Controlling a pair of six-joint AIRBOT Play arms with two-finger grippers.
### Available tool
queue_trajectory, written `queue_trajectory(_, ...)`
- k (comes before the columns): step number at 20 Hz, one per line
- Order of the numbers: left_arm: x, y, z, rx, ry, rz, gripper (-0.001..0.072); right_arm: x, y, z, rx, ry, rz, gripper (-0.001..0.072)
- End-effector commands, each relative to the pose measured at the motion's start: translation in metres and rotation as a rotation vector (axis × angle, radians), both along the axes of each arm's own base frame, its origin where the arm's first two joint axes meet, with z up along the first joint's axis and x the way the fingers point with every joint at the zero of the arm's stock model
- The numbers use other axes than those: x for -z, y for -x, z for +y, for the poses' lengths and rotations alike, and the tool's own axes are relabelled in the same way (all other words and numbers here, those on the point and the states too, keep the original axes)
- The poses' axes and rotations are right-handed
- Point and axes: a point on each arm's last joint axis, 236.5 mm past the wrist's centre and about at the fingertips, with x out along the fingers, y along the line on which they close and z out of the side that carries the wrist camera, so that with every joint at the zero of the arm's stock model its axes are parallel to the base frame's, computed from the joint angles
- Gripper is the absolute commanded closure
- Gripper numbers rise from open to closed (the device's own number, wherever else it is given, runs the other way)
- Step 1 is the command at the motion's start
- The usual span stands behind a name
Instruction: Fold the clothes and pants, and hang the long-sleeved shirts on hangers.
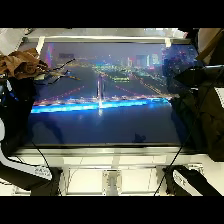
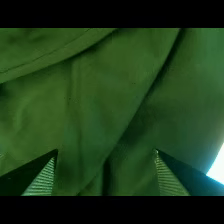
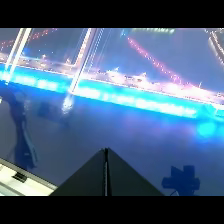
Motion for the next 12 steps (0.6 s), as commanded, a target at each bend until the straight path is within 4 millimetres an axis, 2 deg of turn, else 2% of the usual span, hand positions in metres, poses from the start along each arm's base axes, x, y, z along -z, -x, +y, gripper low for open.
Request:
queue_trajectory(1, 0.016, -0.013, -0.006, -0.041, 0.080, -0.040, 0.0261, 0.003, -0.004, 0.000, 0.001, -0.005, 0.011, 0.0686)
queue_trajectory(2, 0.015, -0.012, -0.006, -0.025, 0.076, -0.032, 0.0682, 0.003, -0.004, 0.000, 0.001, -0.005, 0.012, 0.0686)
queue_trajectory(4, 0.003, -0.007, -0.011, 0.041, 0.066, 0.011, 0.0701, 0.003, -0.004, 0.000, 0.001, -0.004, 0.010, 0.0686)
queue_trajectory(5, -0.012, -0.006, -0.014, 0.062, 0.061, 0.020, 0.0701, 0.004, -0.004, 0.000, 0.002, -0.001, 0.010, 0.0686)
queue_trajectory(6, -0.032, -0.006, -0.019, 0.069, 0.054, 0.015, 0.0701, 0.004, -0.004, -0.001, 0.004, 0.002, 0.011, 0.0687)
queue_trajectory(8, -0.088, -0.011, -0.041, 0.116, 0.043, -0.055, 0.0701, 0.006, -0.005, -0.007, 0.016, 0.032, 0.009, 0.0687)
queue_trajectory(9, -0.122, -0.016, -0.062, 0.149, 0.055, -0.127, 0.0701, 0.008, -0.005, -0.014, 0.029, 0.060, 0.008, 0.0686)
queue_trajectory(10, -0.156, -0.020, -0.094, 0.198, 0.092, -0.215, 0.0701, 0.012, -0.005, -0.024, 0.051, 0.104, 0.015, 0.0687)
queue_trajectory(12, -0.219, -0.023, -0.173, 0.345, 0.208, -0.389, 0.0701, 0.022, -0.001, -0.050, 0.101, 0.210, 0.045, 0.0686)
